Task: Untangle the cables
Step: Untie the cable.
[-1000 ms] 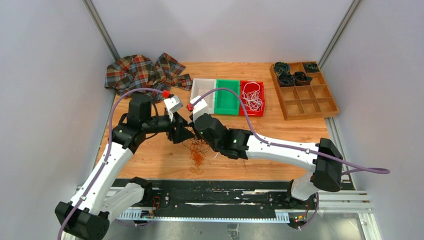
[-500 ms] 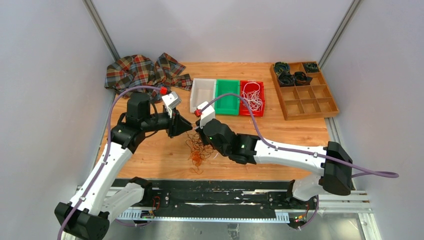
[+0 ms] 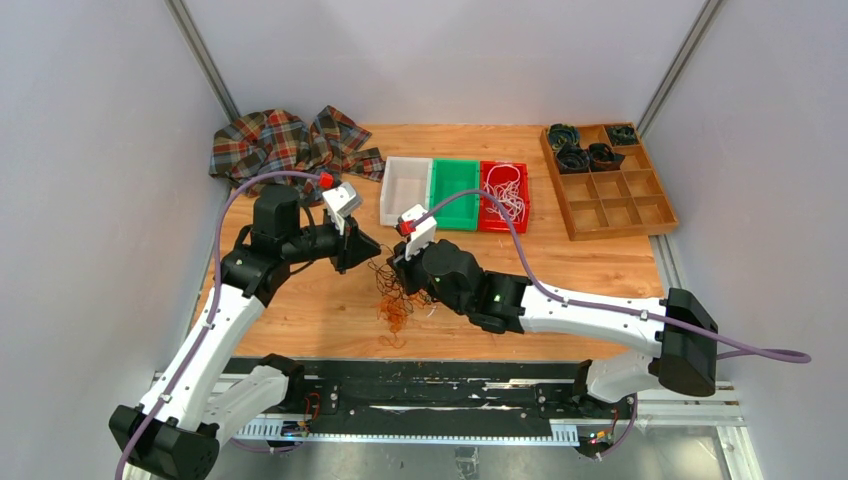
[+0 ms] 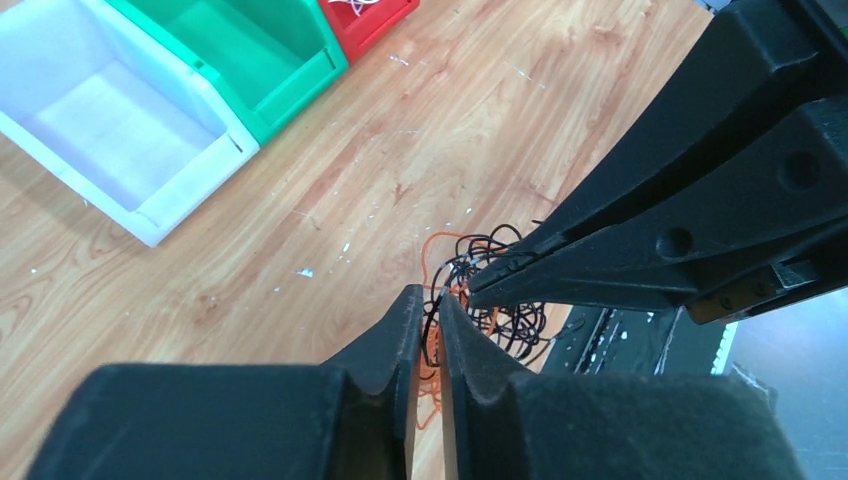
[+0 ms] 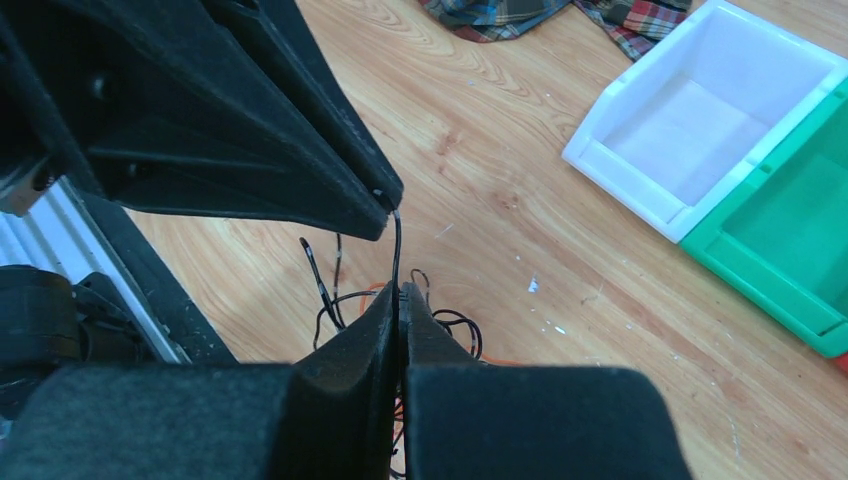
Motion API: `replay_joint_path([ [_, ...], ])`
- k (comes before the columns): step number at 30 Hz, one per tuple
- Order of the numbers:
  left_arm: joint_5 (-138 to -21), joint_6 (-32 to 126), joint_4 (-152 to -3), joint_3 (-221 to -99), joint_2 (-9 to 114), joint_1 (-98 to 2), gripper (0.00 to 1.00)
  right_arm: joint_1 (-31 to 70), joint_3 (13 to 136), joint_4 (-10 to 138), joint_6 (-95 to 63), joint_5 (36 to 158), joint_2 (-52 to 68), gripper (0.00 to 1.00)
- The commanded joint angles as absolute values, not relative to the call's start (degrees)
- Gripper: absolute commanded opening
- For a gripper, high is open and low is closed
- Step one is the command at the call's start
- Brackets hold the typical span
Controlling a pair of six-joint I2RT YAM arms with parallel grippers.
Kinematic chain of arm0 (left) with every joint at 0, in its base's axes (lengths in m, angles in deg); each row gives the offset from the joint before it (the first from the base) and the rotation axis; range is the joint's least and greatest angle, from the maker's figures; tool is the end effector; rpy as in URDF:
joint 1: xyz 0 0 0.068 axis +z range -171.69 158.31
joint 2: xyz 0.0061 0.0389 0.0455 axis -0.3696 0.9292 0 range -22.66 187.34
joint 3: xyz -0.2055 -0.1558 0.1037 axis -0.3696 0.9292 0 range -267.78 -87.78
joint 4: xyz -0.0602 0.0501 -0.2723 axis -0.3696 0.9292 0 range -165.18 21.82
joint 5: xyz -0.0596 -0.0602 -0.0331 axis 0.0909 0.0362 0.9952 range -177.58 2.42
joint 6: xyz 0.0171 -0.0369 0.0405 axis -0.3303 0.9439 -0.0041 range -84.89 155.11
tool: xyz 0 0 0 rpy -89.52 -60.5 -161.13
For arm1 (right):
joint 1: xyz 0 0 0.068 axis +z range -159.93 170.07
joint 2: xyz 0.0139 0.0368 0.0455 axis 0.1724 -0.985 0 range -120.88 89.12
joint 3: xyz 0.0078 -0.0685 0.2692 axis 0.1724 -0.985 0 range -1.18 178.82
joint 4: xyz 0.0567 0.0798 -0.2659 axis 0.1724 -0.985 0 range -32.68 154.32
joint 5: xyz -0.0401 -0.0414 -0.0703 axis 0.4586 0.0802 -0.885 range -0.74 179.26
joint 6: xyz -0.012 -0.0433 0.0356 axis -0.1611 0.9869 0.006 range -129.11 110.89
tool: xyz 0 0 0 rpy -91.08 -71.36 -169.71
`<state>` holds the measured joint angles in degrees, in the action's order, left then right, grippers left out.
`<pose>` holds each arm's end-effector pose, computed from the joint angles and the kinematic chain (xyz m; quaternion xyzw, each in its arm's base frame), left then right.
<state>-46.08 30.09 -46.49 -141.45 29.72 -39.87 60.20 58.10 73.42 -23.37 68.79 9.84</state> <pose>0.1960 -0.0927 0.3448 0.3410 0.7457 -0.3564 0.4480 0.1332 0.3267 0.3215 -0.2555 0.7234 0.3195 0.5563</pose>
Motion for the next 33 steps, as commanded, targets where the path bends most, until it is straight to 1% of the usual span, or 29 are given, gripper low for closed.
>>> replay_joint_path([
  [1, -46.9, 28.4, -46.9, -141.3, 28.9, -39.8, 0.18, 60.7, 58.8, 76.7, -24.5, 70.9, 9.8, 0.00],
  [2, -46.8, 28.2, -46.9, -141.1, 28.8, -39.7, 0.22, 60.7, 59.1, 76.8, -24.5, 71.2, 9.6, 0.01],
  [4, -47.0, 27.7, -46.9, -140.8, 28.8, -39.8, 0.37, 60.6, 59.3, 77.4, -24.5, 72.2, 9.2, 0.01],
  [5, -47.2, 27.2, -46.8, -140.7, 28.8, -39.8, 0.41, 60.7, 59.4, 77.7, -24.6, 72.8, 9.1, 0.01],
  [6, -47.5, 26.8, -46.8, -140.7, 28.8, -39.8, 0.43, 60.7, 59.5, 78.0, -24.6, 73.4, 9.0, 0.01],
  [8, -48.5, 26.1, -46.9, -140.7, 28.8, -39.8, 0.44, 60.6, 59.7, 78.3, -24.7, 74.9, 8.8, 0.01],
  [12, -51.1, 24.8, -47.5, -140.9, 29.0, -39.8, 0.34, 60.7, 59.3, 78.5, -25.0, 77.1, 8.8, 0.01],
  [17, -53.4, 23.0, -47.1, -141.4, 28.8, -39.8, 0.13, 60.6, 58.7, 78.1, -25.3, 77.4, 9.0, 0.01],
  [19, -52.9, 23.1, -46.9, -141.7, 28.7, -39.8, 0.07, 60.5, 58.6, 78.1, -25.6, 76.4, 9.1, 0.01],
  [23, -50.1, 25.4, -46.6, -142.4, 28.4, -39.8, 0.01, 59.8, 58.7, 77.9, -25.9, 75.2, 8.8, 0.01],
  [26, -48.8, 26.5, -45.8, -143.0, 27.9, -39.7, 0.01, 59.0, 58.9, 76.4, -26.2, 71.3, 9.0, 0.02],
  [27, -48.6, 26.9, -45.6, -143.3, 27.8, -39.8, 0.01, 58.8, 58.8, 76.0, -26.1, 69.6, 9.0, 0.04],
  [29, -47.8, 27.8, -45.2, -143.9, 27.6, -39.8, 0.01, 58.6, 59.0, 75.9, -25.8, 64.7, 8.6, 0.17],
  [30, -47.1, 28.5, -45.2, -144.1, 27.7, -39.9, 0.01, 58.6, 59.3, 76.5, -24.9, 62.3, 8.1, 0.25],
  [33, -43.2, 30.2, -45.2, -144.7, 28.0, -40.0, 0.01, 58.6, 60.5, 79.4, -22.2, 59.6, 6.0, 0.34],
])
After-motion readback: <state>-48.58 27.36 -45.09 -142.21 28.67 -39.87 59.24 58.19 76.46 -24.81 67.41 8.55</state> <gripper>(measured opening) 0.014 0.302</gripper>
